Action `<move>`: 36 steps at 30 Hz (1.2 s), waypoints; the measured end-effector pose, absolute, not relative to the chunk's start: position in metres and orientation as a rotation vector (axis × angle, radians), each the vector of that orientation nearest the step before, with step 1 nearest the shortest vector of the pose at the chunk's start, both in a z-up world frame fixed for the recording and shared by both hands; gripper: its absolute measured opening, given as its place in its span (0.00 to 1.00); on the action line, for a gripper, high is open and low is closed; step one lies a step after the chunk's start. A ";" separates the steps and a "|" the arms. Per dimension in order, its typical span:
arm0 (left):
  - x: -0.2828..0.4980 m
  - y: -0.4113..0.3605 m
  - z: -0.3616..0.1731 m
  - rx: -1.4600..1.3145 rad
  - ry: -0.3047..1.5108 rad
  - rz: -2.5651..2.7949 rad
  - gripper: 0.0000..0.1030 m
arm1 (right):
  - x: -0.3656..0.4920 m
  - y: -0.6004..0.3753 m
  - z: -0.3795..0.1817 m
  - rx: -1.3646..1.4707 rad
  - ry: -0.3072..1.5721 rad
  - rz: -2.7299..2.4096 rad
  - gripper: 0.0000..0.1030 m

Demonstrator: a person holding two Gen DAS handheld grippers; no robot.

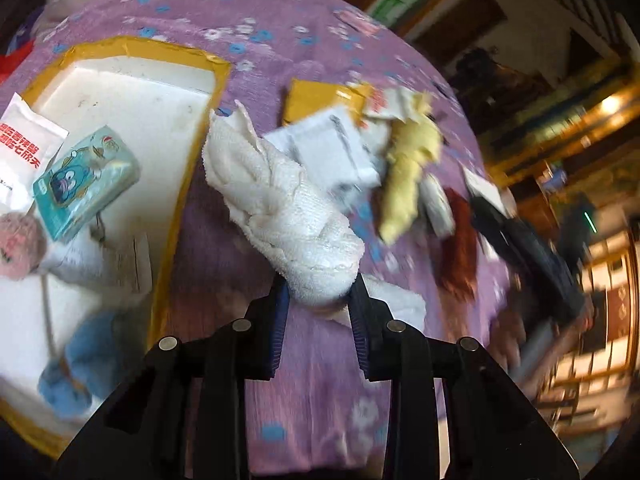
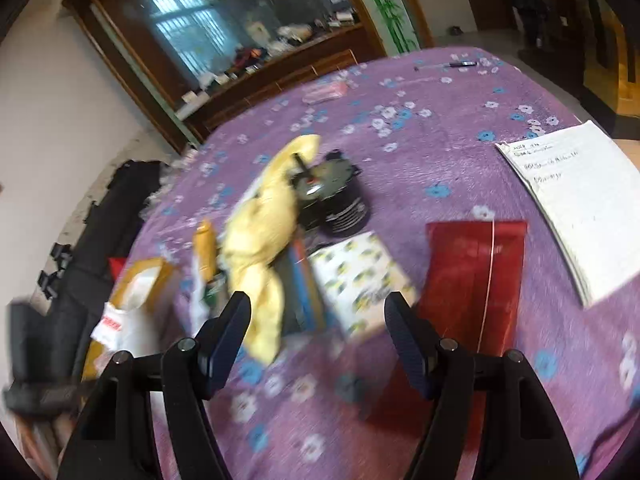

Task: Organize soft objects
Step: 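Grasp the white towel on the tablecloth with the left tool, then lift the white towel with the left tool while the right tool grasps the lemon-print tissue pack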

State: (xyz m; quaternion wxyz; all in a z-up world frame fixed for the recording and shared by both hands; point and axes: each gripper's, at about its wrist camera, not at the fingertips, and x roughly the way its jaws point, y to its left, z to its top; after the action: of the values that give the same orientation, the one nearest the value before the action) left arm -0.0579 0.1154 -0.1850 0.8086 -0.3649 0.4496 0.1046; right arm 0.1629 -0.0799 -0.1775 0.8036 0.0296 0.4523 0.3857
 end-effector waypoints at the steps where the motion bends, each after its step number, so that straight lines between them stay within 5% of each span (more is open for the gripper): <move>1: -0.062 0.111 -0.183 -0.762 0.959 0.210 0.27 | 0.168 -0.075 -0.181 0.051 0.978 0.821 0.68; 9: -0.056 0.072 -0.188 -0.534 1.042 0.138 0.27 | 0.166 -0.061 -0.205 -0.093 0.967 0.715 0.65; 13: -0.039 0.064 -0.201 -0.496 1.101 0.111 0.28 | 0.147 -0.069 -0.202 -0.103 0.963 0.701 0.49; 15: -0.028 0.065 -0.208 -0.501 1.113 0.091 0.28 | 0.140 -0.076 -0.200 -0.091 0.976 0.684 0.26; 18: -0.012 0.070 -0.216 -0.516 1.110 0.102 0.30 | 0.128 -0.088 -0.198 -0.041 0.983 0.689 0.17; 25: -0.019 0.068 -0.221 -0.591 1.079 0.117 0.38 | 0.126 -0.092 -0.202 0.020 1.007 0.740 0.23; 27: -0.022 0.066 -0.220 -0.599 1.074 0.122 0.41 | 0.127 -0.091 -0.203 0.052 1.027 0.760 0.54; 28: -0.024 0.067 -0.220 -0.602 1.077 0.127 0.41 | 0.127 -0.090 -0.203 0.061 1.027 0.757 0.59; 36: -0.012 0.066 -0.230 -0.605 1.077 0.159 0.37 | 0.128 -0.065 -0.211 -0.044 1.002 0.690 0.54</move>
State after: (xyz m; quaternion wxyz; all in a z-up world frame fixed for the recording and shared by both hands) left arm -0.0124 0.0660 -0.2302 0.8123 -0.2835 0.5042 0.0744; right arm 0.1277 -0.0646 -0.2108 0.8204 -0.0209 0.4708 0.3239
